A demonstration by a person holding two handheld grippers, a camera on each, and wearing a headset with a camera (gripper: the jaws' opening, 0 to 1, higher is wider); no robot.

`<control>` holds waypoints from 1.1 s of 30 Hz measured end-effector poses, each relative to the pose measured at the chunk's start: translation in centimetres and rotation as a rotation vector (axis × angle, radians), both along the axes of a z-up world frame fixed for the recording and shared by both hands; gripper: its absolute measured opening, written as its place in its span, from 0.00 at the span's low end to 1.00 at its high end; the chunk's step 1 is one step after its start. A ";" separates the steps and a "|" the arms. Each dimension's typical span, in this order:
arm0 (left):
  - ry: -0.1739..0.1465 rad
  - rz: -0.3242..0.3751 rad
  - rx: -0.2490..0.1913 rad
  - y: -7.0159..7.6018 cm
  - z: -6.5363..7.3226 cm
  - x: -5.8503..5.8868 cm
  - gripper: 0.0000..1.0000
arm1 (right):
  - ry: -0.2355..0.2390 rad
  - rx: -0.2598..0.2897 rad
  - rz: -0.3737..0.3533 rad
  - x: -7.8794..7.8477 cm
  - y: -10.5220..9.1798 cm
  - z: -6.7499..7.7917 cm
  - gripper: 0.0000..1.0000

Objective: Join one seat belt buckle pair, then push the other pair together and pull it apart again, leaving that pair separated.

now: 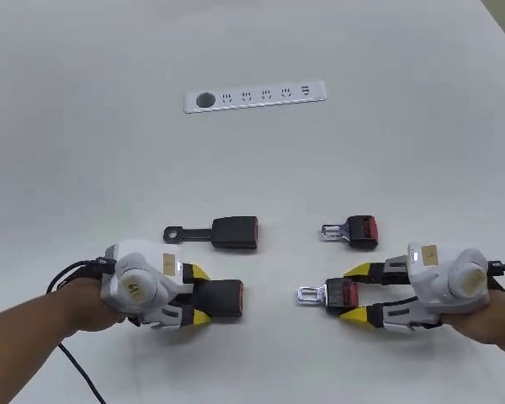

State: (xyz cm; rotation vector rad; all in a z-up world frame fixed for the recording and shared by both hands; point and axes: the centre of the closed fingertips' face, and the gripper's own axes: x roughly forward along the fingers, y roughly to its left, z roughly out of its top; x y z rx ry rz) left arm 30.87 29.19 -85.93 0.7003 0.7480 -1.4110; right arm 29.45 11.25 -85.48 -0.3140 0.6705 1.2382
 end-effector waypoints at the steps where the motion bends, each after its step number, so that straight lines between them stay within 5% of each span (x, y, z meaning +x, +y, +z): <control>1: 0.000 0.000 0.001 0.0 0.0 0.0 0.34 | 0.005 0.006 -0.006 0.0 0.2 0.0 0.36; 23: 0.004 0.005 0.011 0.0 0.0 0.1 0.34 | -0.022 0.051 0.021 0.0 7.4 -0.4 0.36; 33: 0.005 0.005 0.010 0.0 0.0 0.1 0.34 | -0.017 0.044 0.042 0.4 8.2 -0.1 0.36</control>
